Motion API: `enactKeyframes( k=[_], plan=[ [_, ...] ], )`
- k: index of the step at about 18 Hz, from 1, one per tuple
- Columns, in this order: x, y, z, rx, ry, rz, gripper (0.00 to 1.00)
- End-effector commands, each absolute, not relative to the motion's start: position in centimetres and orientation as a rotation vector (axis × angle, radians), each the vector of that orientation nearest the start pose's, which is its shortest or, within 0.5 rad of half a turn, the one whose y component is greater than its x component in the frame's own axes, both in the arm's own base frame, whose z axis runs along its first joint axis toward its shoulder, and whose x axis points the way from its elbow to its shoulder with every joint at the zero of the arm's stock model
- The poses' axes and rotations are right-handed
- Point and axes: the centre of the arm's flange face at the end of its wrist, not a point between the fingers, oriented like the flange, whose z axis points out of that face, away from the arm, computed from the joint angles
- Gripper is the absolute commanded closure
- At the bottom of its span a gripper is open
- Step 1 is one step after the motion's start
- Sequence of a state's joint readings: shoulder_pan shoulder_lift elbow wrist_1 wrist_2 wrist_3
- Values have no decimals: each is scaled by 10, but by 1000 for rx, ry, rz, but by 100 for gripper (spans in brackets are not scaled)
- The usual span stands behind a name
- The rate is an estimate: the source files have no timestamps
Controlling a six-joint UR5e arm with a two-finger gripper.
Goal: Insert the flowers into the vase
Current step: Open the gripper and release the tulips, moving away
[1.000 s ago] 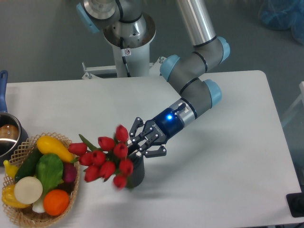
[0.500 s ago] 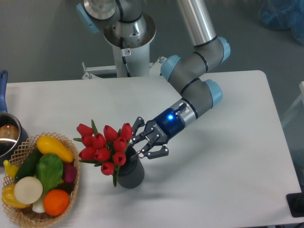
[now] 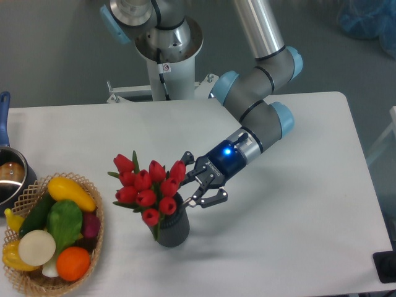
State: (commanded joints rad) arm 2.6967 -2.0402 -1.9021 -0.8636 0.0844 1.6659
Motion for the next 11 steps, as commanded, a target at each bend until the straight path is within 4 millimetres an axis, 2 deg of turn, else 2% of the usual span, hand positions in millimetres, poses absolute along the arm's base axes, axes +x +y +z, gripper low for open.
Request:
enactKeyframes(
  k=[2, 4, 6, 11],
  plan=[
    [-411, 450, 243, -1623, 372, -336, 31],
    [-415, 448, 244, -1625, 370, -329, 22],
    [-420, 442, 244, -1627, 357, -322, 0],
    [-421, 441, 246, -1628, 356, -318, 0]
  ],
)
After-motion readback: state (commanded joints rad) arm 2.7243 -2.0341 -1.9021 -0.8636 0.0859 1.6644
